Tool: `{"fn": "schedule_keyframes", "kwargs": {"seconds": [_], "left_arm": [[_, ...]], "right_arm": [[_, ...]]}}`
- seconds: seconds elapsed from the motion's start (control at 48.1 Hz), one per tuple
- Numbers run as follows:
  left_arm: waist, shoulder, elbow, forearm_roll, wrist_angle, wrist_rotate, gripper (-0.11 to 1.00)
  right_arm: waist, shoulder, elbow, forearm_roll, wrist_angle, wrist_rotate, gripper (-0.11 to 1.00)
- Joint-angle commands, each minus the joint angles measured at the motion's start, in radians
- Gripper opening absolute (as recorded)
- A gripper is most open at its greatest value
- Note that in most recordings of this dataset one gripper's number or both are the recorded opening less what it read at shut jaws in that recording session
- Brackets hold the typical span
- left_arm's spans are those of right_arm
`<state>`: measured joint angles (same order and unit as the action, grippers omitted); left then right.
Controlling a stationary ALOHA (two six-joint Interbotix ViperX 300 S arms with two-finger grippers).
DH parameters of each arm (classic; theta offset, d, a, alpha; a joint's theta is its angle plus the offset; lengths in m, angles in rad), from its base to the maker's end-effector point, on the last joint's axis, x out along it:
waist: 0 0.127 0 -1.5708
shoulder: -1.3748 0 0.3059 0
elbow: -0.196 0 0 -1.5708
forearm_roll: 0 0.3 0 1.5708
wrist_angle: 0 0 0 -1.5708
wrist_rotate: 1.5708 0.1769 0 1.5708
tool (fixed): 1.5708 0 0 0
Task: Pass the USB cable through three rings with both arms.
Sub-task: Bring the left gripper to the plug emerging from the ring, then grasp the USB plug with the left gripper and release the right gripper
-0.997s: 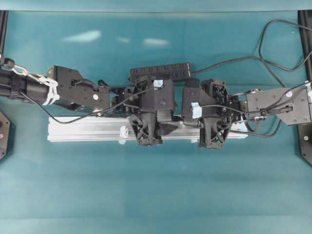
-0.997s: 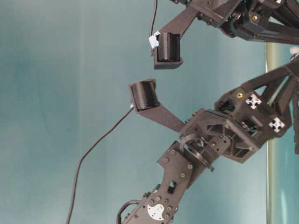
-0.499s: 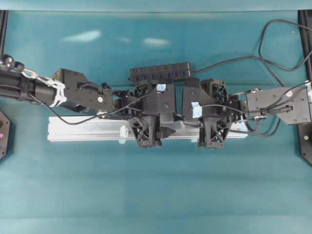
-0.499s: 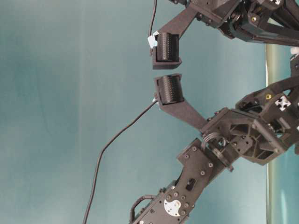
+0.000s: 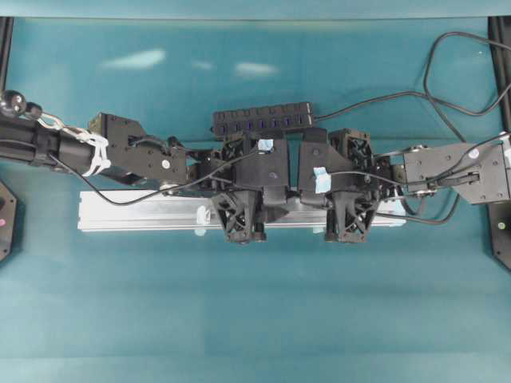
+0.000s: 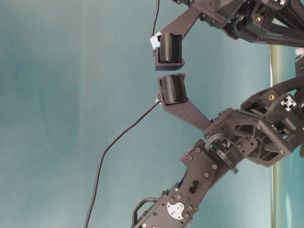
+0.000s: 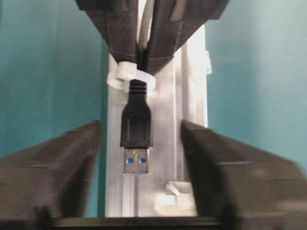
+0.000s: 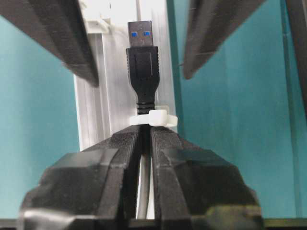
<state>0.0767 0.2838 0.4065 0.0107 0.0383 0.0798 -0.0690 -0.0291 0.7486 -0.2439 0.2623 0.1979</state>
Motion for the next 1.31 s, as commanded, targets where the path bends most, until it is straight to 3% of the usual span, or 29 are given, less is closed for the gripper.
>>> {"fn": "schedule_keyframes", "kwargs": {"seconds": [0.0, 0.145, 0.561, 0.748, 0.935, 1.164, 1.288], "left_arm": [[-0.002, -0.006, -0.012, 0.003, -0.008, 0.0, 0.49], [-0.009, -0.006, -0.02, 0.002, -0.006, 0.0, 0.21], [-0.012, -0.012, -0.023, 0.002, 0.003, 0.003, 0.2], [-0.003, -0.029, -0.017, 0.003, 0.031, 0.005, 0.2], [-0.003, -0.051, -0.017, 0.002, 0.054, 0.008, 0.2], [-0.009, -0.1, -0.025, 0.002, 0.12, 0.006, 0.2], [-0.009, -0.124, -0.014, 0.002, 0.183, 0.012, 0.2]], "right_arm": [[0.003, -0.014, -0.006, 0.0, -0.009, 0.009, -0.07], [0.005, -0.014, -0.006, 0.0, -0.008, 0.009, -0.07], [0.008, -0.014, -0.005, 0.002, 0.005, 0.018, -0.07], [0.006, -0.015, -0.003, 0.002, 0.038, 0.055, -0.03], [0.008, -0.025, 0.006, 0.002, 0.048, 0.077, 0.12], [0.006, -0.049, 0.008, -0.005, 0.06, 0.077, 0.55], [0.003, -0.063, 0.012, -0.011, 0.063, 0.077, 0.57]]}}
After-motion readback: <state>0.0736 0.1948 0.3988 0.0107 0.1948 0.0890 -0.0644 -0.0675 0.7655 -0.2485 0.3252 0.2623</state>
